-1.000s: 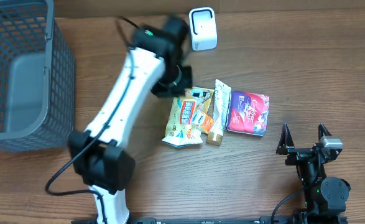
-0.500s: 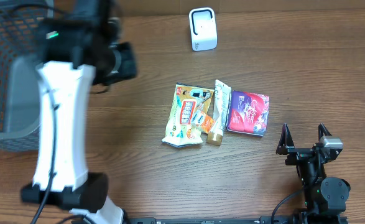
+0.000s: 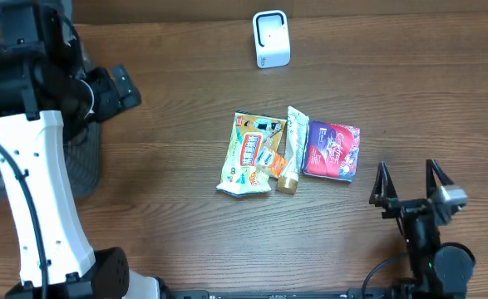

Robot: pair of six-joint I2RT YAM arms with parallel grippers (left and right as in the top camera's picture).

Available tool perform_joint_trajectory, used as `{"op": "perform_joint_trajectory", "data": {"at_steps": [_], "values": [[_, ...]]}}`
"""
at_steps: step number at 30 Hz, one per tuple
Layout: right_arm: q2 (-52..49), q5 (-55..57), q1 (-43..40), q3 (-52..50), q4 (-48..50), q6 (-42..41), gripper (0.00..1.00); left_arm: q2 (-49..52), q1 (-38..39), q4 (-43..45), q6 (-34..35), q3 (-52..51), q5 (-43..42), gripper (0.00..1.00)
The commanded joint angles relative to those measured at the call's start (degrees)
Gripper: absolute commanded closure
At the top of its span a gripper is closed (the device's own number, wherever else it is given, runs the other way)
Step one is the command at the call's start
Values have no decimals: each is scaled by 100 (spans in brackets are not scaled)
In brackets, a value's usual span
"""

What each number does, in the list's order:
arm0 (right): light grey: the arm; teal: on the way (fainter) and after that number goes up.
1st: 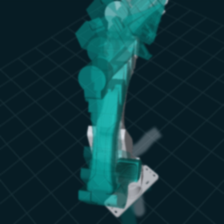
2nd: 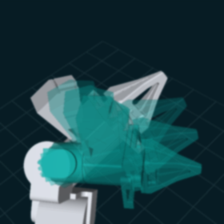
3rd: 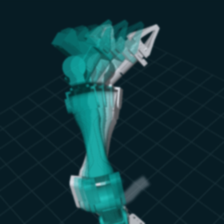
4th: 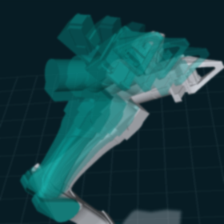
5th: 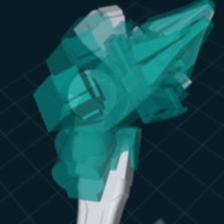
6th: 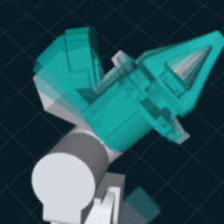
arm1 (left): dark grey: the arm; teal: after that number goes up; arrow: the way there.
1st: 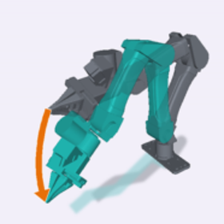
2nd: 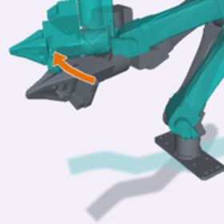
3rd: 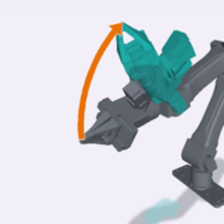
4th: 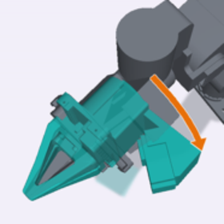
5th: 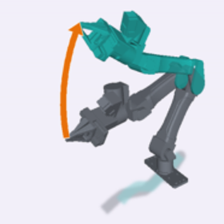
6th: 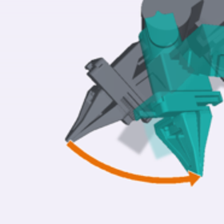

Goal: Scan the item barcode
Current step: 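Retract the left gripper and reach the right gripper to the purple package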

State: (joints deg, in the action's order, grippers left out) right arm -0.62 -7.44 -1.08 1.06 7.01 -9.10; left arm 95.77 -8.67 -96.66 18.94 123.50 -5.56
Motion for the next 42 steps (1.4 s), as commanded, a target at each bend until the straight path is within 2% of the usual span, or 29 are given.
{"op": "perform_joint_trajectory", "data": {"at_steps": [1, 4, 7, 10, 12, 13, 16, 17, 20, 22, 24, 26, 29, 34, 38, 42], "values": [[46, -1392, -11, -59, 992, -1670, 0, 11, -31, -15, -271, -520, 44, 0], [46, -2135, -11, -59, 1370, -2573, 0, 11, -31, -15, -269, -894, 2, 0], [46, -2249, -11, -59, 1921, -3585, 0, 11, -31, -15, -264, -1182, -9, 0], [46, -2518, -11, 24, 3161, -3327, 0, 13, -31, -15, -264, -1370, -24, 0], [33, -2555, -17, 442, 3143, -2802, 0, 13, -31, -15, -264, -1425, -24, 0], [-33, -2636, -20, 925, 2575, -2328, 0, 13, -31, -13, -264, -1436, -22, 0], [-560, -2675, -17, 2509, 74, -1043, 0, 13, -31, 92, -264, -1440, -22, 0], [-1178, -2621, -17, 3565, -1478, -153, 0, 13, -31, 155, -267, -1440, -15, 0], [-2566, -2389, -17, 5276, -3700, 546, 0, 13, -31, 203, -267, -1440, -17, 0], [-3978, -2396, -17, 6712, -5440, 704, 0, 13, -31, 238, -267, -1440, -15, 0], [-5016, -2520, -11, 7646, -6400, 699, 0, 13, -31, 243, -267, -1440, -15, 0], [-5995, -3036, -11, 8360, -6813, 697, 0, 13, -31, 240, -267, -1440, -15, 0], [-6894, -3646, -11, 8614, -7031, 702, 0, 13, -31, 240, -267, -1440, -15, 0], [-8819, -1657, -68, 8454, -7460, 98, 0, 13, -31, 243, -267, -1440, -15, 0], [-9971, -1705, -173, 8439, -7407, 229, 0, 13, -31, 243, -267, -1440, -15, 0], [-10865, -1974, -238, 8439, -7322, 890, 3, 13, -31, 243, -267, -1440, -15, 0]]}}
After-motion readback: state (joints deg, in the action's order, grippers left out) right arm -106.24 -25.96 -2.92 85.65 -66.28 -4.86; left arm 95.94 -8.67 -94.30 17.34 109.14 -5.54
